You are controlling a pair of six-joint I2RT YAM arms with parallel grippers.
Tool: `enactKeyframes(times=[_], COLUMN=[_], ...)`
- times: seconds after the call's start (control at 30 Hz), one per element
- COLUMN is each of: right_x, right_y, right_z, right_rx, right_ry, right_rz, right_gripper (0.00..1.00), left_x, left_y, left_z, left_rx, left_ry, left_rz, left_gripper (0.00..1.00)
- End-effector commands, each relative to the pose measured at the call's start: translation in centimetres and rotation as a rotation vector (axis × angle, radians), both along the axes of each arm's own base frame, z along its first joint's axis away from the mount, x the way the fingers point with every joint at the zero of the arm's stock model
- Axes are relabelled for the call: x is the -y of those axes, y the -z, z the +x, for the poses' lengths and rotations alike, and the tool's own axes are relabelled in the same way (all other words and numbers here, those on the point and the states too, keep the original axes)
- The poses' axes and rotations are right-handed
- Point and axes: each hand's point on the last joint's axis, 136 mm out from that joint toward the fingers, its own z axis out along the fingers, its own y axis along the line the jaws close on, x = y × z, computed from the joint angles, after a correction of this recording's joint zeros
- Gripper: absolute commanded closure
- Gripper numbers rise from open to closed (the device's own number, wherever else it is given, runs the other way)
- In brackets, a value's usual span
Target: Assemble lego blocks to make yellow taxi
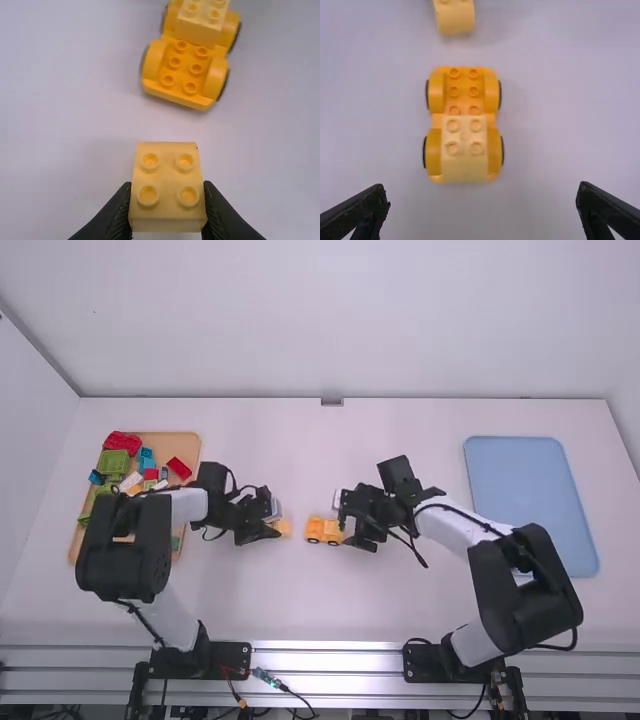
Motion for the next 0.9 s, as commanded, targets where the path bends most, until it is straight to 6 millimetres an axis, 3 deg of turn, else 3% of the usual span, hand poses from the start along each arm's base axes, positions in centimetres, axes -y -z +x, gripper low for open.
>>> enactKeyframes(times=[0.0, 0.2, 0.4, 0.5, 0.53, 0.67, 0.77, 0.83, 0.87], right_x=[-0.5, 0.2, 0.0, -0.2, -0.2, -0.1, -0.1, -0.1, -0.1], right_y=[-1.3, -2.3, -2.5, -2.6, -2.6, -2.6, -2.6, -2.5, -2.6], right_z=[-1.0, -0.6, -1.3, -1.5, -1.5, -1.5, -1.5, -1.5, -1.5], right_rx=[0.015, 0.004, 0.031, 0.028, 0.028, 0.028, 0.028, 0.028, 0.027], right_ry=[-0.083, -0.075, -0.136, -0.145, -0.145, -0.141, -0.142, -0.141, -0.141], right_rz=[0.116, 0.204, 0.246, 0.245, 0.247, 0.246, 0.246, 0.245, 0.246], right_gripper=[0.01, 0.01, 0.01, 0.01, 0.01, 0.01, 0.01, 0.01, 0.01], left_x=[0.5, 0.3, -0.8, -0.9, -0.9, -1.0, -1.1, -1.1, -1.2], left_y=[-0.6, 0.3, 1.9, 2.1, 2.2, 2.2, 2.3, 2.3, 2.3], left_z=[0.0, -0.2, 1.5, 1.5, 1.5, 1.4, 1.5, 1.4, 1.4], left_rx=[0.064, 0.086, 0.092, 0.09, 0.086, 0.079, 0.075, 0.069, 0.064], left_ry=[0.09, 0.125, -0.016, -0.034, -0.039, -0.046, -0.048, -0.049, -0.049], left_rz=[-0.042, 0.002, 0.059, 0.059, 0.057, 0.061, 0.075, 0.074, 0.075], left_gripper=[0.98, 0.98, 0.98, 0.92, 0.83, 0.67, 0.38, 0.24, 0.01])
